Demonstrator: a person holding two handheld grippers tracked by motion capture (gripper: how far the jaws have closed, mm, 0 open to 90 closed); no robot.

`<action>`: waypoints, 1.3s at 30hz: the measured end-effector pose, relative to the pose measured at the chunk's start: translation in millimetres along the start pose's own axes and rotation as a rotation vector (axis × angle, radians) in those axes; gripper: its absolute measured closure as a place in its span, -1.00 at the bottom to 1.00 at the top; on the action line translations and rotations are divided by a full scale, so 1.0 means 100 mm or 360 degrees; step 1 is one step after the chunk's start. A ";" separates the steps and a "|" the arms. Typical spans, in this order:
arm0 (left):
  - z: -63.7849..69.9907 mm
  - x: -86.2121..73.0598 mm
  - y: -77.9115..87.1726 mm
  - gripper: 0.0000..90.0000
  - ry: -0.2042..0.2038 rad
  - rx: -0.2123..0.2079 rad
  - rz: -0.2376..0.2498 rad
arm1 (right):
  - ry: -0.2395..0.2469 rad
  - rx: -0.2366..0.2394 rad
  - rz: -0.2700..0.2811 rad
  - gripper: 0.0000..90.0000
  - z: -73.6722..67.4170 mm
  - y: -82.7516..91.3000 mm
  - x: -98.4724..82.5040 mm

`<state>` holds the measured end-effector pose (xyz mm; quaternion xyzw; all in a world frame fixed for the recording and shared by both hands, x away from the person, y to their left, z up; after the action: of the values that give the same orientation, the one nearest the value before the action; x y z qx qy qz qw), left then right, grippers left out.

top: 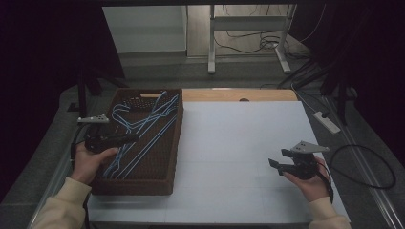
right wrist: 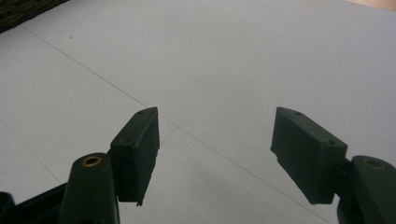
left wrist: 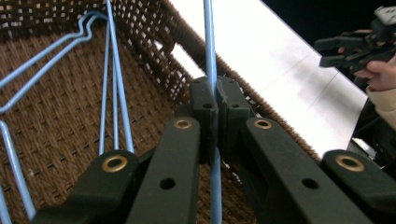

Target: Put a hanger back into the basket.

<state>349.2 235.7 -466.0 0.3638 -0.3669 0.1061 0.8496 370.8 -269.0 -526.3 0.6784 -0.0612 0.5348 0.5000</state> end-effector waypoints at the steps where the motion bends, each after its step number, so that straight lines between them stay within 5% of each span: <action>1: -0.01 0.00 -0.02 0.94 0.0003 0.0003 -0.0009 | 0.0000 0.0000 -0.0001 -0.27 0.00 0.00 0.00; 7: -0.03 -0.04 -0.09 0.94 0.0011 -0.0007 -0.0076 | 0.0001 -0.0002 0.0000 -0.27 0.00 0.00 0.00; 13: -0.13 -0.09 -0.16 0.94 0.0085 0.0023 -0.0142 | 0.0005 -0.0002 0.0000 -0.27 0.00 0.00 0.00; 21: -0.25 -0.10 -0.16 0.94 0.0170 0.0066 -0.0131 | 0.0006 -0.0003 -0.0001 -0.27 0.00 0.00 0.00; 27: -0.41 -0.11 -0.12 0.93 0.0244 0.0288 -0.0115 | 0.0010 -0.0003 -0.0005 -0.27 0.00 -0.01 0.00; 32: -0.59 -0.19 -0.12 0.94 0.0266 0.0487 -0.0223 | 0.0012 -0.0004 -0.0009 -0.27 0.00 -0.02 -0.01; 39: -0.74 -0.28 -0.14 0.93 0.0320 0.0567 -0.0286 | 0.0010 -0.0003 -0.0019 -0.27 0.00 -0.03 -0.01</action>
<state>376.3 280.1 -527.5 0.5270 -0.2220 0.1288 0.8102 371.7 -268.1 -529.2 0.6765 -0.0560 0.5340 0.5041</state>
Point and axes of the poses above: each handheld gripper's, and its own axes: y roughly backward along the jaws, x roughly out of its top, z roughly to its right, the point moved 8 cm from there along -y, roughly forward along the jaws, and after that the axes turned 5 degrees about y, right-handed, at the moved point
